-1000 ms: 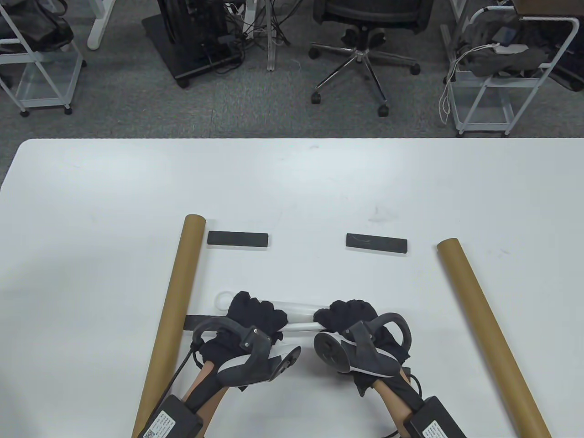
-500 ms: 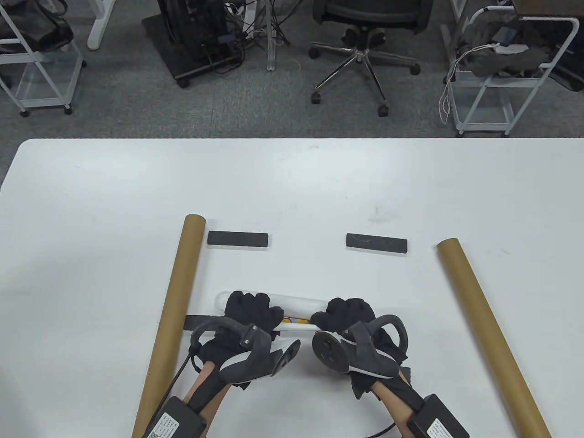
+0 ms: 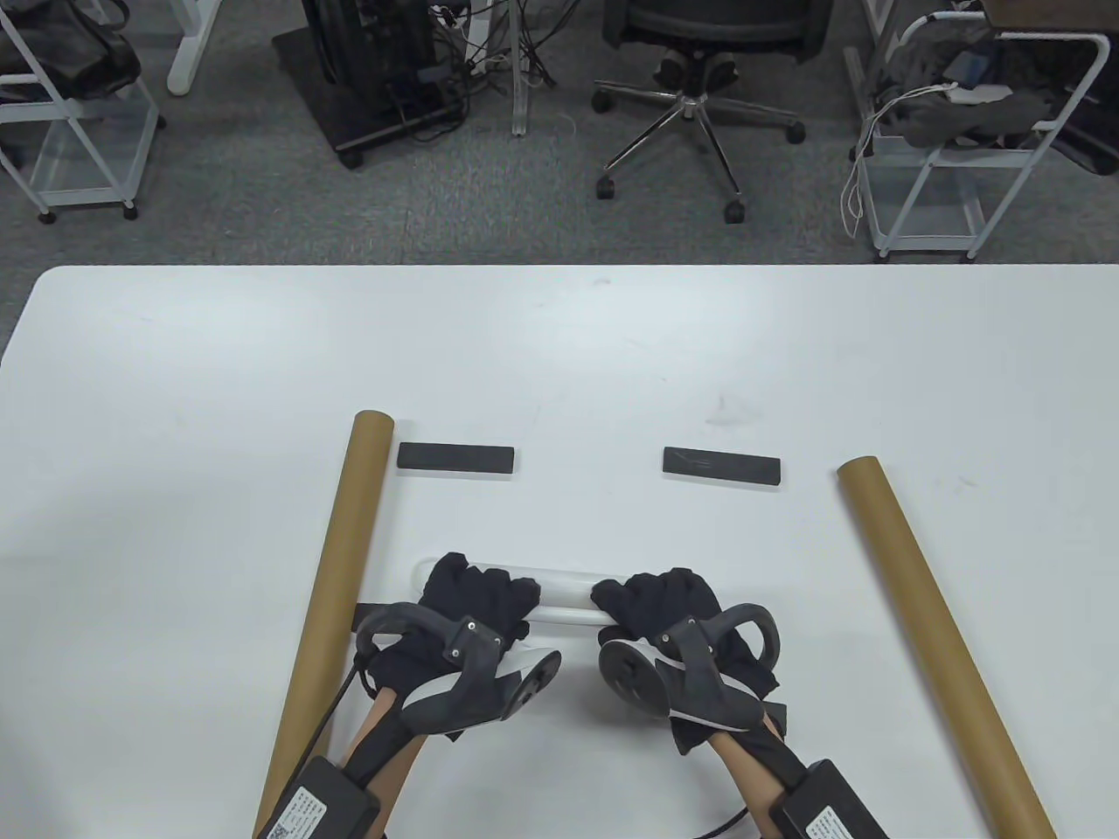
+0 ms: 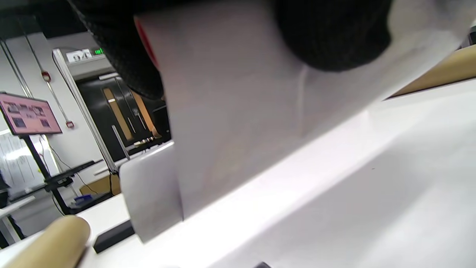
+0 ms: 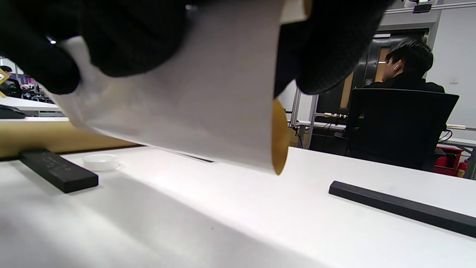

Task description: Roll up posters and store in mailing tubes

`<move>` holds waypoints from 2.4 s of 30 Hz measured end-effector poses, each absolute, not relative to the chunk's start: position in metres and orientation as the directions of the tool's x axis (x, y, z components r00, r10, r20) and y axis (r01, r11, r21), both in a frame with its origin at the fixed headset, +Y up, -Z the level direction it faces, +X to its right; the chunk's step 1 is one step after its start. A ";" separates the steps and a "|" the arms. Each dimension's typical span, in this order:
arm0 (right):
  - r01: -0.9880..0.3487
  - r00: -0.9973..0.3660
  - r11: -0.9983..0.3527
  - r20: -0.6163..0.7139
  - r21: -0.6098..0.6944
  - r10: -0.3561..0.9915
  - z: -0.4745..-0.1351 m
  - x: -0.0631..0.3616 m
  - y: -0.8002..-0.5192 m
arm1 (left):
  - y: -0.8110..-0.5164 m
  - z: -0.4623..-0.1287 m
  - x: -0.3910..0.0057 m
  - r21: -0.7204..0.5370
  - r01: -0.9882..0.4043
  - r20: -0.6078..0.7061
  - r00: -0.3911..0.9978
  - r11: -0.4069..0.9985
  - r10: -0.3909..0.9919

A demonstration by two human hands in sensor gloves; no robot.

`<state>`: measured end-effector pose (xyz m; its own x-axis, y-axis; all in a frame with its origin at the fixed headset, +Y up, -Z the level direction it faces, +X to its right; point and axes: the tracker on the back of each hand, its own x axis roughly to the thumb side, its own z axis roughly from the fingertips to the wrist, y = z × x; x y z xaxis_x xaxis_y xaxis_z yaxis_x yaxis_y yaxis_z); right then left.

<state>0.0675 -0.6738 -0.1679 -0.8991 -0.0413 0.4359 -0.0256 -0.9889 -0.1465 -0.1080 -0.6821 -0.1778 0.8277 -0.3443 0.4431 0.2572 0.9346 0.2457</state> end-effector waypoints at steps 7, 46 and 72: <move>-0.034 -0.897 -0.999 0.443 -0.040 0.013 -0.172 0.072 -0.681 | -0.682 -0.178 -0.102 0.260 0.267 0.443 0.821 0.928 -0.360; 0.011 -0.897 -0.999 0.441 -0.044 -0.029 -0.183 0.064 -0.691 | -0.693 -0.188 -0.108 0.217 0.295 0.433 0.825 0.931 -0.363; -0.001 -0.909 -1.000 0.416 -0.023 -0.009 -0.178 0.075 -0.687 | -0.686 -0.179 -0.101 0.298 0.263 0.437 0.817 0.918 -0.376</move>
